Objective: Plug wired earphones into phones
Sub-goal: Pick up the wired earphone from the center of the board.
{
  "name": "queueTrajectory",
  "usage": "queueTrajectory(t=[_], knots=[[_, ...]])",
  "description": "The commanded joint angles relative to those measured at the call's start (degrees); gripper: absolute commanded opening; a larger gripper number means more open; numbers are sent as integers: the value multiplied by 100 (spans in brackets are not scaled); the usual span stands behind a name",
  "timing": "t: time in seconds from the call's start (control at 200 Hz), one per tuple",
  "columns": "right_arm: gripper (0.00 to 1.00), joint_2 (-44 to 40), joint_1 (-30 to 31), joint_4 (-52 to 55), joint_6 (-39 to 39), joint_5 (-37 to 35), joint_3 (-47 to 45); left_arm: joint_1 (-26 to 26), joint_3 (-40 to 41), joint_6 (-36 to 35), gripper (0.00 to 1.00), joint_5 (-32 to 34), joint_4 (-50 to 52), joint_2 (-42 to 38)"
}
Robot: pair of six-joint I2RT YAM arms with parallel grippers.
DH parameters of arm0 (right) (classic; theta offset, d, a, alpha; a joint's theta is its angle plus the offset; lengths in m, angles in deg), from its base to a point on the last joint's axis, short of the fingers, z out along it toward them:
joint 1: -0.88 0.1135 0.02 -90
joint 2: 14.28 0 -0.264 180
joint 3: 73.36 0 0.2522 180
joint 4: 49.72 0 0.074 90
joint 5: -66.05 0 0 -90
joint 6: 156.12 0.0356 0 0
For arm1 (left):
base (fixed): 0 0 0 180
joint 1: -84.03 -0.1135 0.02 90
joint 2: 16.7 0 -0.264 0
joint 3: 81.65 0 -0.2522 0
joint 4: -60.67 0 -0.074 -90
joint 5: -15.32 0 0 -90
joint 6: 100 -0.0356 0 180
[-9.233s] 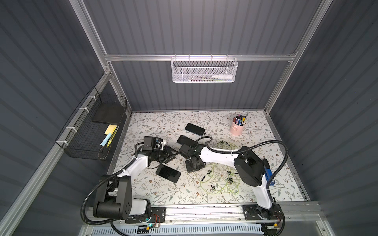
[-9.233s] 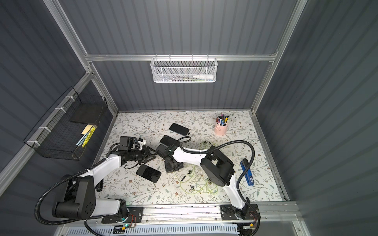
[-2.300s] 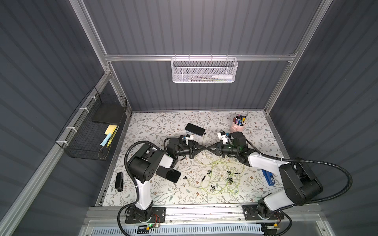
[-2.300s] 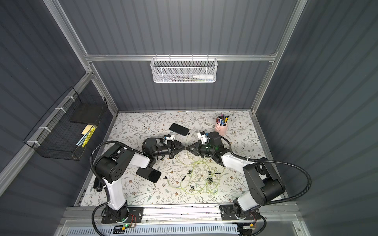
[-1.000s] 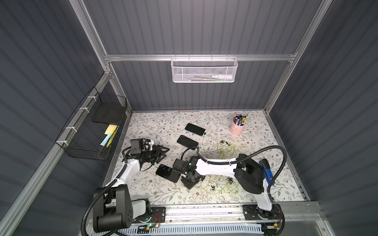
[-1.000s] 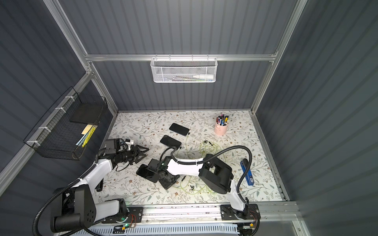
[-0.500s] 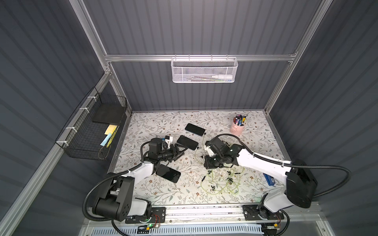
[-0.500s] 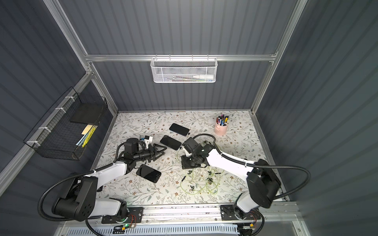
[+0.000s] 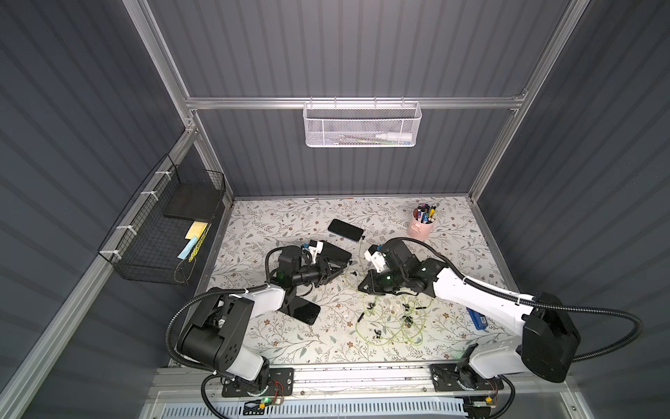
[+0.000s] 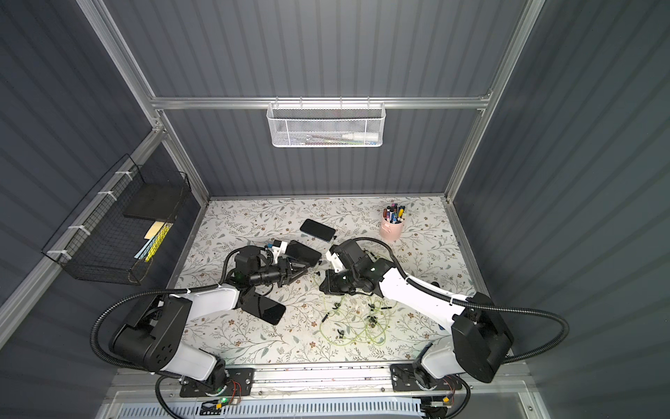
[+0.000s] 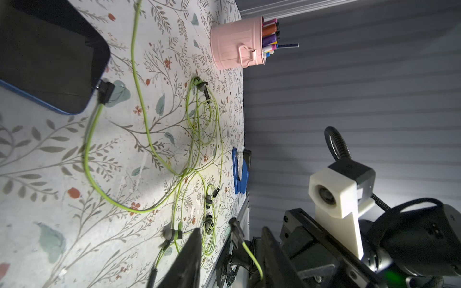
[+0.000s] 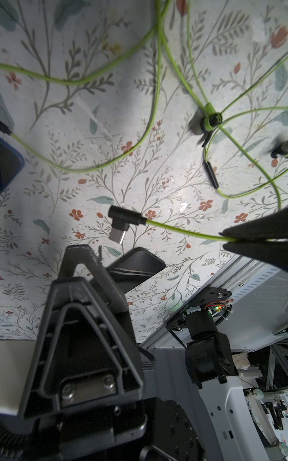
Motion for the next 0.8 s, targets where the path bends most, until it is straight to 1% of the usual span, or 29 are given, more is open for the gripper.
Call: queueTrajectory(t=[0.0, 0.105, 0.21, 0.455, 0.605, 0.795], knots=[[0, 30, -37, -56, -29, 44, 41, 77, -163, -41, 37, -179, 58, 160], [0, 82, -37, -72, -74, 71, 87, 107, -151, 336, 36, -281, -335, 317], [0, 126, -37, -105, -100, 79, 122, 117, -190, 520, 34, -318, -482, 405], [0, 237, -37, -168, -149, 114, 149, 126, -237, 579, 29, -330, -424, 363], [0, 285, -37, -251, -153, 109, 158, 146, -245, 585, 29, -343, -324, 370], [0, 319, -36, -277, -171, 74, 167, 161, -275, 572, 26, -356, -268, 405]])
